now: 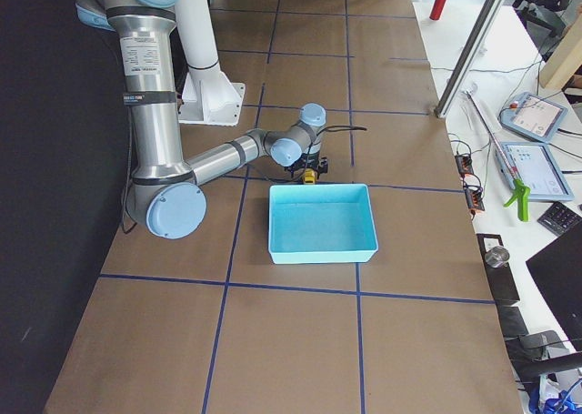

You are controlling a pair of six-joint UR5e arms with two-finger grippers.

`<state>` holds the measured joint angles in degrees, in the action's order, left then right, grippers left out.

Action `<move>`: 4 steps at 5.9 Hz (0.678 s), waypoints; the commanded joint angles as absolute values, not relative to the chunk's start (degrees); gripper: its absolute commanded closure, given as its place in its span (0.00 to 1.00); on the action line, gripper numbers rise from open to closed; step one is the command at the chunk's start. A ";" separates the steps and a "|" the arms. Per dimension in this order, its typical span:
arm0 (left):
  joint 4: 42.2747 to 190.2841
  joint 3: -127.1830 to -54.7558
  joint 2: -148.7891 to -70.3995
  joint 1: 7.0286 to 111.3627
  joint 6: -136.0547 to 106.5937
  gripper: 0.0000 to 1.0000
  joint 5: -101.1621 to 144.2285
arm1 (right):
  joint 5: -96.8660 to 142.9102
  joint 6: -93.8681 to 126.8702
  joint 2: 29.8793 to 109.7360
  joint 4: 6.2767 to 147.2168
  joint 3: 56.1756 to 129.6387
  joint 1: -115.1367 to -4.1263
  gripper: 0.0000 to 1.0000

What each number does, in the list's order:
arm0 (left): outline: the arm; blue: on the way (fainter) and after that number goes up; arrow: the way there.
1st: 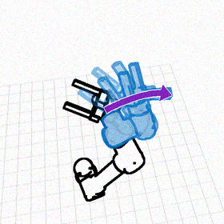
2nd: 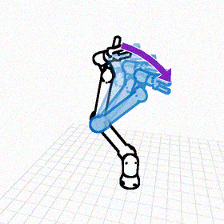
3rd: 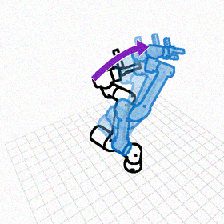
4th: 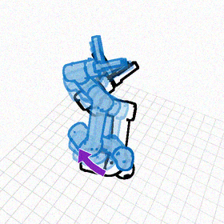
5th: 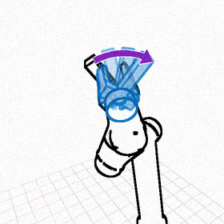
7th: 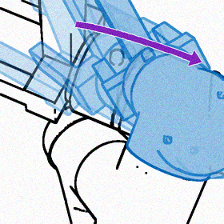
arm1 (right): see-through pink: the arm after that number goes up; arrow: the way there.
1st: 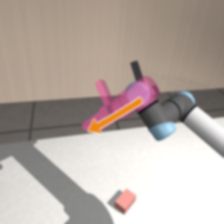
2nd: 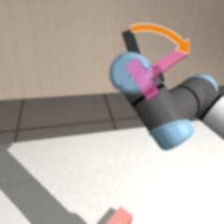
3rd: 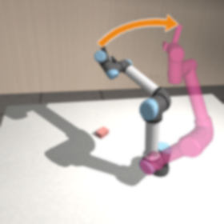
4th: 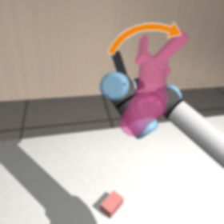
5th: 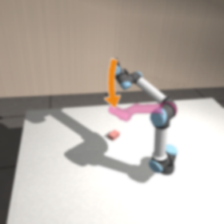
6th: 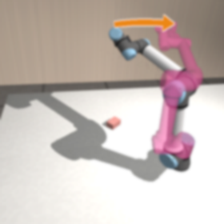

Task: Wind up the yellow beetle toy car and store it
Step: 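Close the right gripper on the yellow car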

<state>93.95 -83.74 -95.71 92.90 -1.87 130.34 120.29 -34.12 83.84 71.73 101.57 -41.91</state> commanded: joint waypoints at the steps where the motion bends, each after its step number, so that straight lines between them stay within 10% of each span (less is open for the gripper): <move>1: 93.96 -83.93 -95.71 92.90 -1.85 0.00 130.34 | 120.15 -34.10 83.76 71.72 100.90 -41.66 0.00; 2: 93.96 -83.85 -95.71 92.90 -1.76 0.00 131.04 | 120.06 -34.19 83.76 71.63 100.99 -41.66 0.26; 3: 93.96 -83.76 -95.71 92.90 -1.76 0.00 131.22 | 120.06 -34.19 83.76 71.63 101.42 -41.75 0.79; 4: 93.96 -83.85 -95.71 92.90 -1.76 0.00 131.31 | 119.88 -34.10 83.76 71.72 102.56 -41.84 0.98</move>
<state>93.96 -83.81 -95.71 92.90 -1.76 131.17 120.01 -34.16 83.76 71.66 101.65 -41.76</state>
